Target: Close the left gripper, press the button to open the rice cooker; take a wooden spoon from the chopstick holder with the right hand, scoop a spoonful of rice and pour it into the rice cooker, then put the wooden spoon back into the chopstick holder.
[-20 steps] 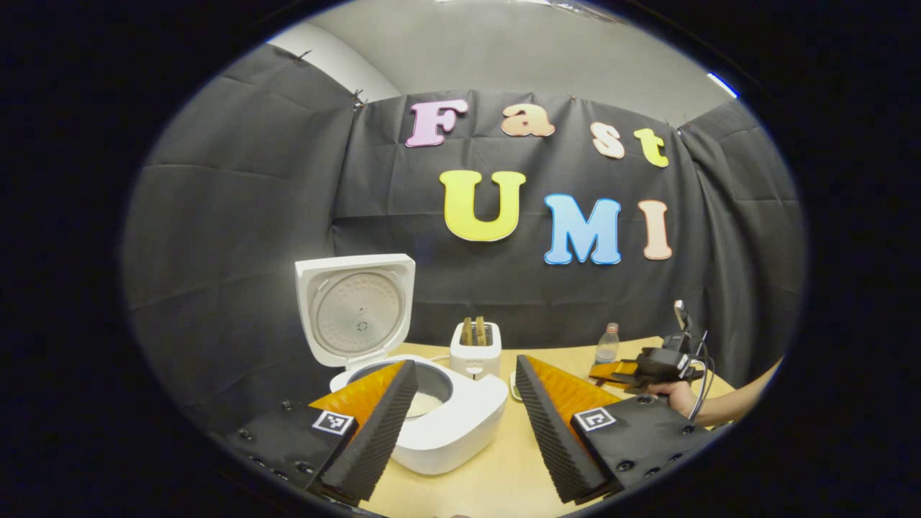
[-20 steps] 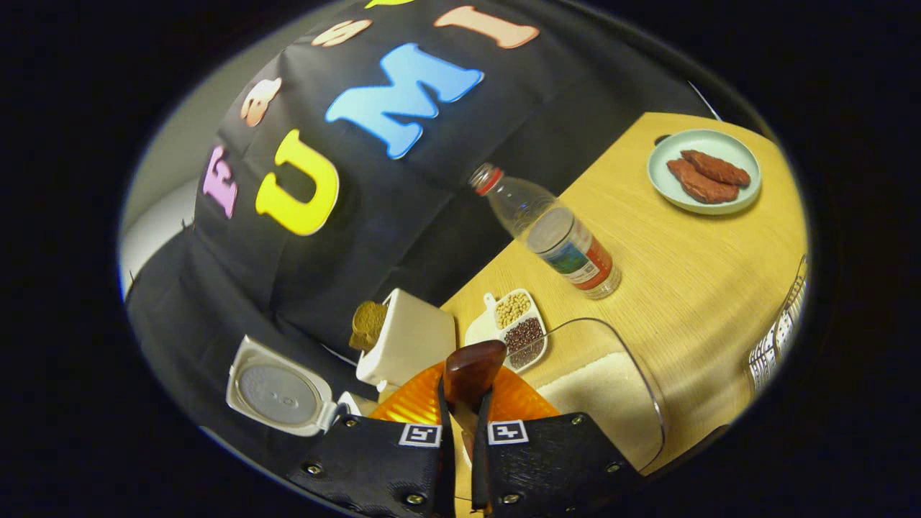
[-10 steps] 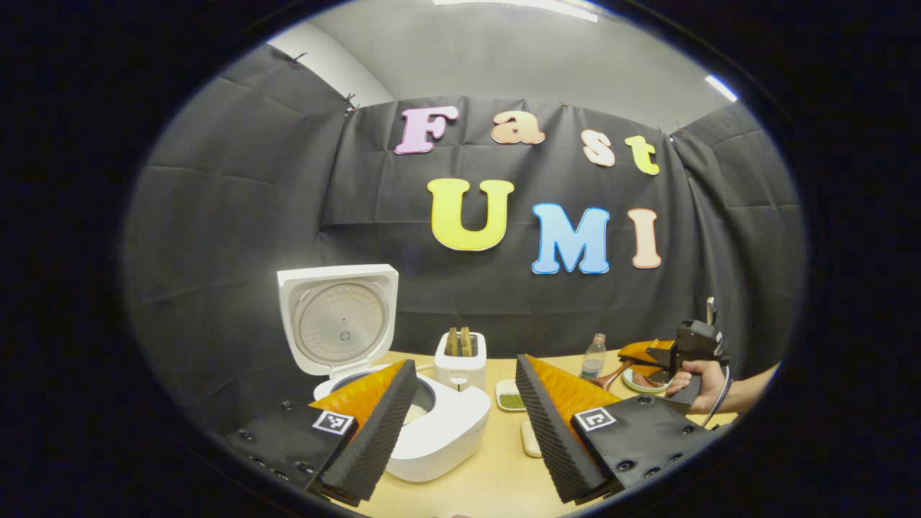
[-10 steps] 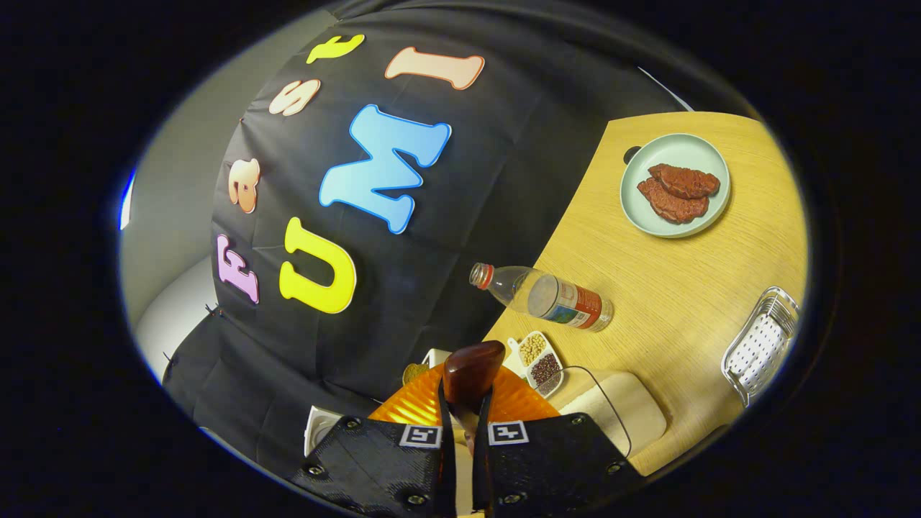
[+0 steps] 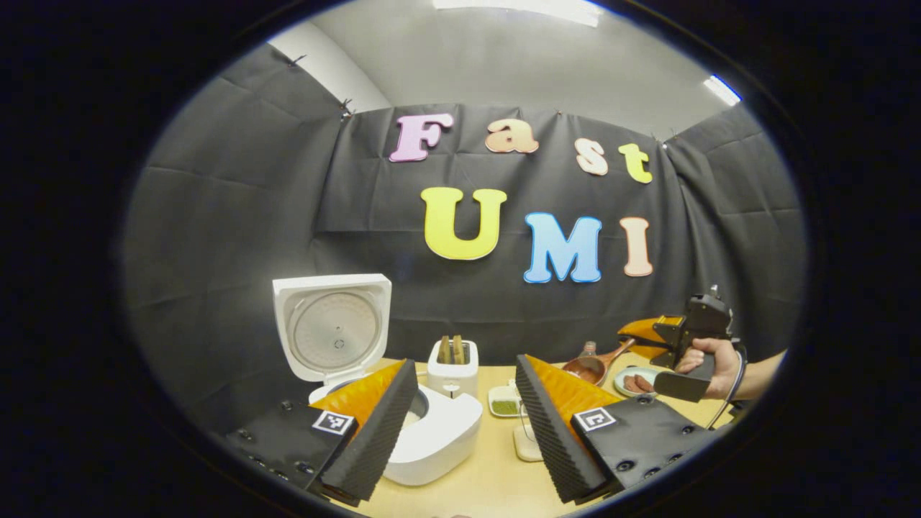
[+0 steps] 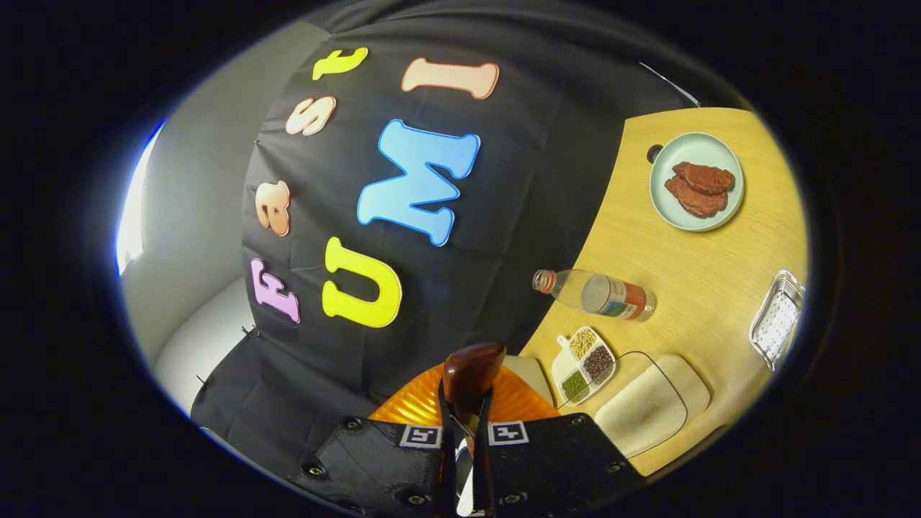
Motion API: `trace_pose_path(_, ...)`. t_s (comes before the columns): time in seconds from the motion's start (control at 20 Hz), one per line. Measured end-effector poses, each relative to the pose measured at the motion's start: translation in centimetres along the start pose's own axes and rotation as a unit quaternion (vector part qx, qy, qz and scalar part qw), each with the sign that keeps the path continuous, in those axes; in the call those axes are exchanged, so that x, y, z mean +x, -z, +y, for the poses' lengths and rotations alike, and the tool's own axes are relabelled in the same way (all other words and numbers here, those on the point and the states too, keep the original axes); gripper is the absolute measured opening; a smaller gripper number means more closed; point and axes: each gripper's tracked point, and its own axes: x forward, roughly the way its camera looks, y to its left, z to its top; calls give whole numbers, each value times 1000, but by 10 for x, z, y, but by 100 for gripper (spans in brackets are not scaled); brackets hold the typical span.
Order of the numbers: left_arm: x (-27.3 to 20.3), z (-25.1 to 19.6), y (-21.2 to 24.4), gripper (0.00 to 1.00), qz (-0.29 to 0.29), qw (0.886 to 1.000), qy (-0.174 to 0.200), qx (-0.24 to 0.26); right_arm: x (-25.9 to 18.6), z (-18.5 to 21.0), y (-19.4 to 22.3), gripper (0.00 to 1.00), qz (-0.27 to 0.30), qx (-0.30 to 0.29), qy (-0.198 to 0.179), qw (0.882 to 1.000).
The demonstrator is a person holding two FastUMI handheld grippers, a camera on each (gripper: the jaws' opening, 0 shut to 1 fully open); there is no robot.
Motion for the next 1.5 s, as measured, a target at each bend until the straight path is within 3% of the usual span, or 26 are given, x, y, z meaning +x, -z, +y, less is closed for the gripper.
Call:
trace_pose_path(0.7, -14, 28, 2, 92, -13, 1000, -2, 8, 62, 75, 83, 9, 60, -21, -43, 997)
trace_pose_path(0.75, -16, 30, 1, 96, -15, 1000, -3, 7, 69, 79, 90, 9, 65, -26, -45, 997)
trace_pose_path(1.5, -28, 76, 22, 94, -5, 1000, -20, 2, 155, 110, 210, 9, 156, -119, -54, 979)
